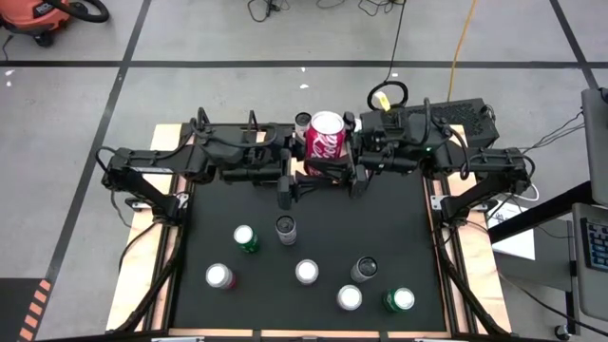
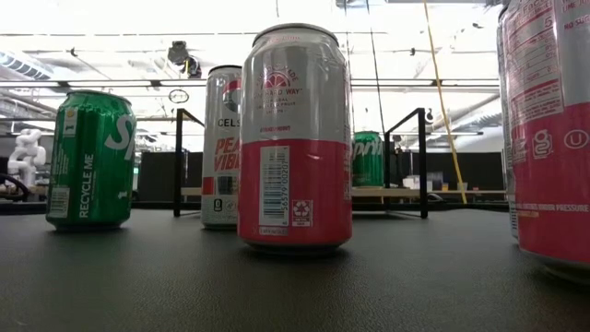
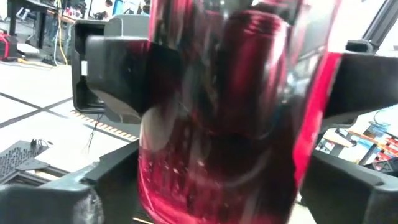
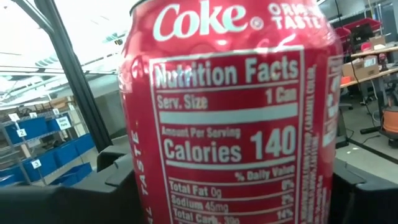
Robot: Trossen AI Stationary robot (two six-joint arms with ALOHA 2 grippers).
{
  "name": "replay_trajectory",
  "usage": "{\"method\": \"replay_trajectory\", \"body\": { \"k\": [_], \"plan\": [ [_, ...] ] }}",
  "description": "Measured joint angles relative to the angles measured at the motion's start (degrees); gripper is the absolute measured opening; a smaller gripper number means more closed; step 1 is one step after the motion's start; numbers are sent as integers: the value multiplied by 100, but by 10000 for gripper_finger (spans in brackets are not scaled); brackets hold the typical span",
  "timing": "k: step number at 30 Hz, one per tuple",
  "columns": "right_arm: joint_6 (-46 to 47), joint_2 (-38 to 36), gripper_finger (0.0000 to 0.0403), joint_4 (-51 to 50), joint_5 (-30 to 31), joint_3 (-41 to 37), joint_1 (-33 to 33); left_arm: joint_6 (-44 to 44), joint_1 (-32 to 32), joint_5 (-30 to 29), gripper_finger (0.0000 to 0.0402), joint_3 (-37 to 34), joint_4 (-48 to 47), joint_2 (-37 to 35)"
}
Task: Place canned beverage on shelf
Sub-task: Put the red soda can on the shelf
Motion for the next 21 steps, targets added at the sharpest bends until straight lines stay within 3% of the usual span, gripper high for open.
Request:
{"method": "replay_trajectory", "body": {
  "k": [8, 21],
  "plan": [
    [180, -4, 289, -120, -2, 0, 1, 39, 1, -20, 297, -2, -39, 2],
    [423, -481, 367, -1020, -131, 0, 0, -1, -6, -2, 294, -4, -34, 2]
  ]
}}
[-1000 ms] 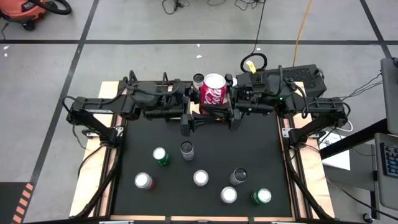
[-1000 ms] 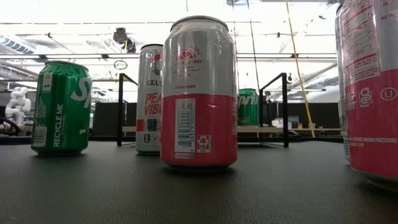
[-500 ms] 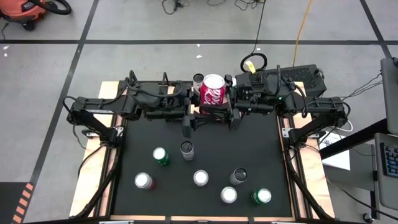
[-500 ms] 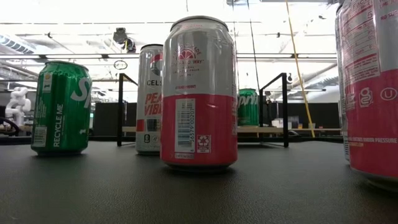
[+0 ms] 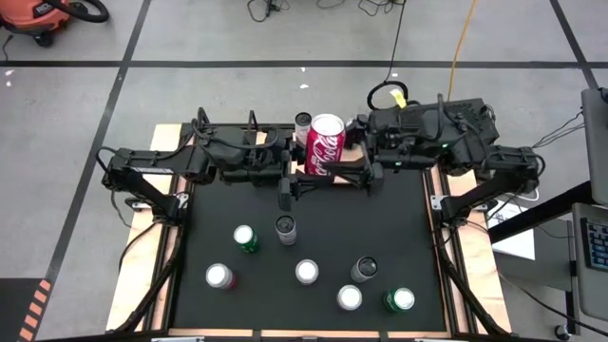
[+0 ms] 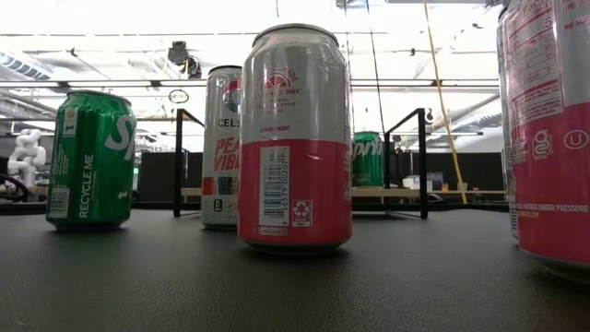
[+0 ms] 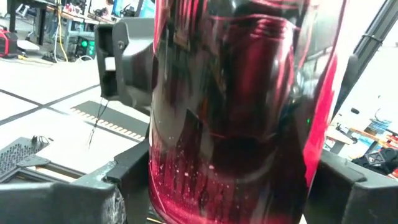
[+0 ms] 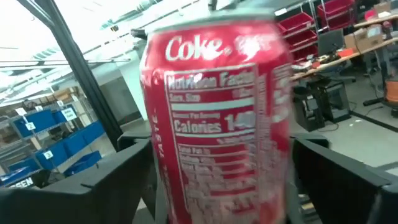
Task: Place canned beverage on shelf
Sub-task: Put the red soda can on the shelf
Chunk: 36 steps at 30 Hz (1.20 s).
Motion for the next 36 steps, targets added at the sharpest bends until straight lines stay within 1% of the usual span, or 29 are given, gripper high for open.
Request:
{"method": "replay_trajectory", "body": {
  "k": [3, 5, 7, 9, 13, 16, 18, 20, 22, 26, 34, 36],
  "plan": [
    [18, -173, 378, -105, 160, 0, -9, 46, 0, 0, 294, 0, 16, 0],
    [40, -297, 384, -159, 160, 4, -65, 175, 0, 0, 294, 0, 23, 0],
    [34, -338, 388, -548, 156, 221, -115, 324, 0, -2, 294, 0, 38, 23],
    [-62, -295, 389, -1259, 138, 626, -162, 487, 0, -18, 294, 0, 100, 76],
    [-348, 4, 389, -2547, 106, 1686, -210, 762, 13, -46, 294, 2, 101, 192],
    [-406, 250, 389, -3224, -110, 2464, -214, 807, 42, -47, 294, 2, 21, 266],
    [-394, 410, 389, -3618, -268, 2899, -216, 817, 86, -43, 294, 2, 130, 383],
    [-394, 566, 389, -3979, -322, 3242, -216, 875, 100, -42, 294, 0, 20, 415],
    [-426, 701, 389, -4212, -336, 3495, -216, 926, 118, -44, 294, 0, 131, 507],
    [-507, 795, 389, -4337, -483, 3460, -216, 922, 122, 7, 294, 4, 200, 569],
    [-793, 922, 389, -4422, -496, 3460, -214, 918, 118, 21, 294, 4, 271, 651],
    [-829, 917, 389, -4465, -610, 3460, -214, 921, 118, 8, 294, 4, 282, 651]
  ]
}}
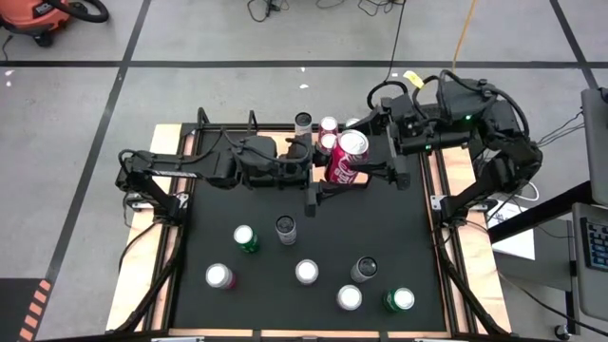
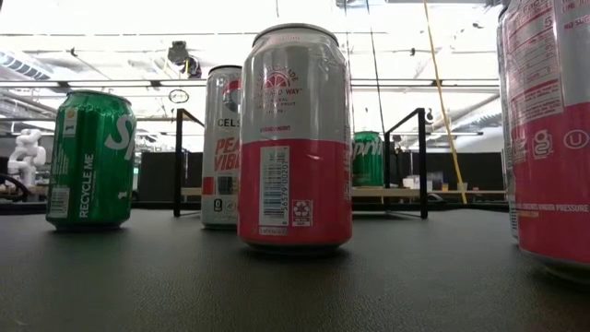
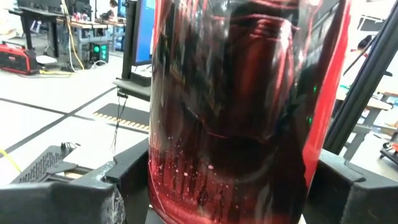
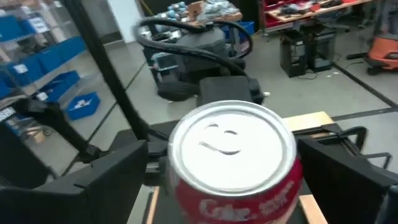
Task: Place canned beverage on shelf
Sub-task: Put the red soda can on the shelf
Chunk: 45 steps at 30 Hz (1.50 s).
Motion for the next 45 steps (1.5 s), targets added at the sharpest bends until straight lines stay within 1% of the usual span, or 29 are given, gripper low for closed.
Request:
{"method": "replay_trajectory", "body": {
  "k": [6, 18, 23, 28, 35, 38, 45],
  "plan": [
    [-82, -4, 383, -53, -30, 0, 0, 0, 12, -17, 294, 0, -6, 0],
    [-88, -7, 294, -116, -151, 0, -2, 23, 32, -8, 294, 0, -15, 0],
    [-84, -7, 272, -143, -155, 0, -2, 3, 33, -15, 294, 0, -31, 0],
    [-84, -7, 268, -212, -164, 0, -2, -7, 33, -15, 295, 0, -84, 0],
    [-176, -7, 267, -242, -170, 0, -2, -24, 32, -26, 322, 0, -115, 0],
    [-204, -7, 266, -248, -168, 0, -2, -201, 33, -37, 333, 0, -118, 0],
    [-313, -7, 266, -390, -144, -2, -2, -390, 33, -158, 338, 0, -166, 0]
  ]
}}
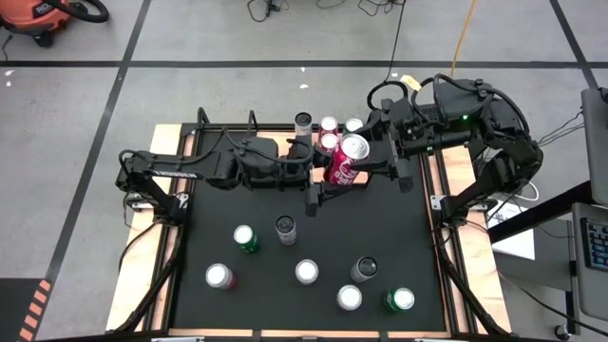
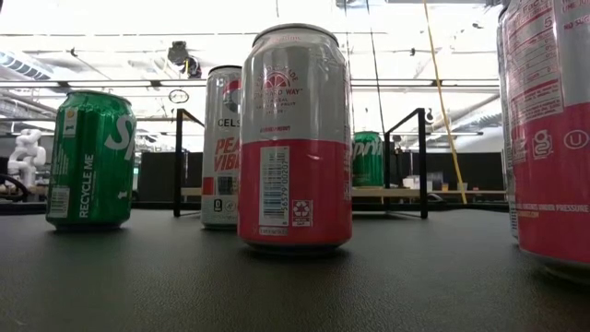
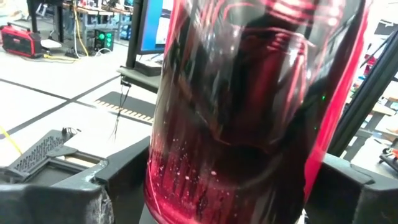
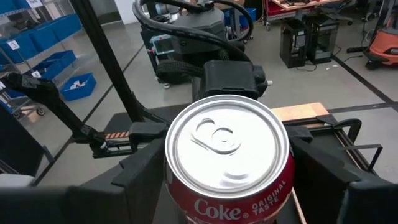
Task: Place canned beverage on shelf
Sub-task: Put the red soda can on the shelf
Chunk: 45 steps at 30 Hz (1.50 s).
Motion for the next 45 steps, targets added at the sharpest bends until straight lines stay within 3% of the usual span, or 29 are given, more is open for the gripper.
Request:
{"method": "replay_trajectory", "body": {
  "k": [10, 17, 32, 45],
  "plan": [
    [-39, 0, 265, -104, 22, -2, 0, -223, -7, -150, 343, 0, -102, 0],
    [-195, -16, 265, -203, 11, -9, 2, -426, -11, -185, 395, 2, -4, -57],
    [-356, -284, 265, -853, -64, -9, -38, -463, -12, -224, 398, 8, -104, -405],
    [-556, -633, 265, -1138, -9, -8, -79, -527, -101, -599, 399, 9, -339, -780]
  ]
}}
